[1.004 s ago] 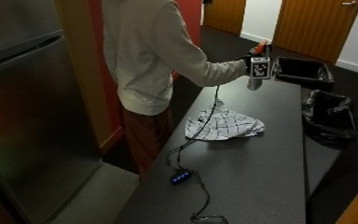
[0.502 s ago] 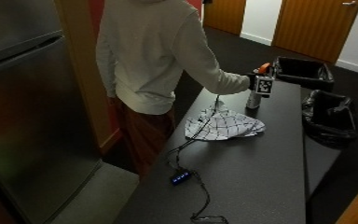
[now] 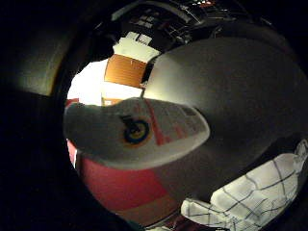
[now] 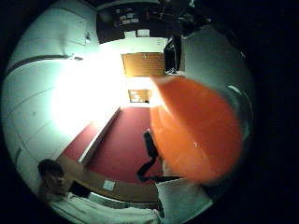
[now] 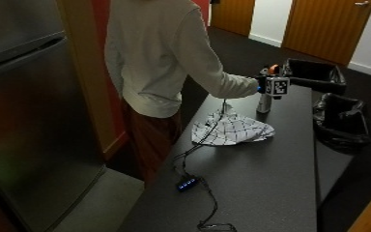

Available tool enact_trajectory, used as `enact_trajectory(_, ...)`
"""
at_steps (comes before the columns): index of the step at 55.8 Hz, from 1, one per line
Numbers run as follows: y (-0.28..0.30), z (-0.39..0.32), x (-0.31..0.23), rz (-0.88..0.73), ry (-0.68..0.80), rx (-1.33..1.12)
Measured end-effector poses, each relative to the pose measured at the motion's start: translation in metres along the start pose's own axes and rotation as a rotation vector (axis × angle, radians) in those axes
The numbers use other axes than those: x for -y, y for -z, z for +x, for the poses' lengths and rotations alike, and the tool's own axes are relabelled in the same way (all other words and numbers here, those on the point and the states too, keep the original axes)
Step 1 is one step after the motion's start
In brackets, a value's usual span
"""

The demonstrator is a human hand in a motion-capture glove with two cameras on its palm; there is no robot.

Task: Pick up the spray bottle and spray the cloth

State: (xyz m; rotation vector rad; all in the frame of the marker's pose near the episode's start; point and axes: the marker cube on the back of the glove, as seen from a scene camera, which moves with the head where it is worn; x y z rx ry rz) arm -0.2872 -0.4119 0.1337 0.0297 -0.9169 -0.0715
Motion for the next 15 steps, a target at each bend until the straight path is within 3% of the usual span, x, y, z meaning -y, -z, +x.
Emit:
enact_trajectory(3, 0.001, -0.010, -0.018, -0.109, 0.026, 0.047)
enact_trajectory(10, 0.029, -0.024, -0.034, -0.068, 0.077, 0.041)
enact_trajectory(15, 0.070, -0.018, -0.021, 0.192, 0.077, -0.067)
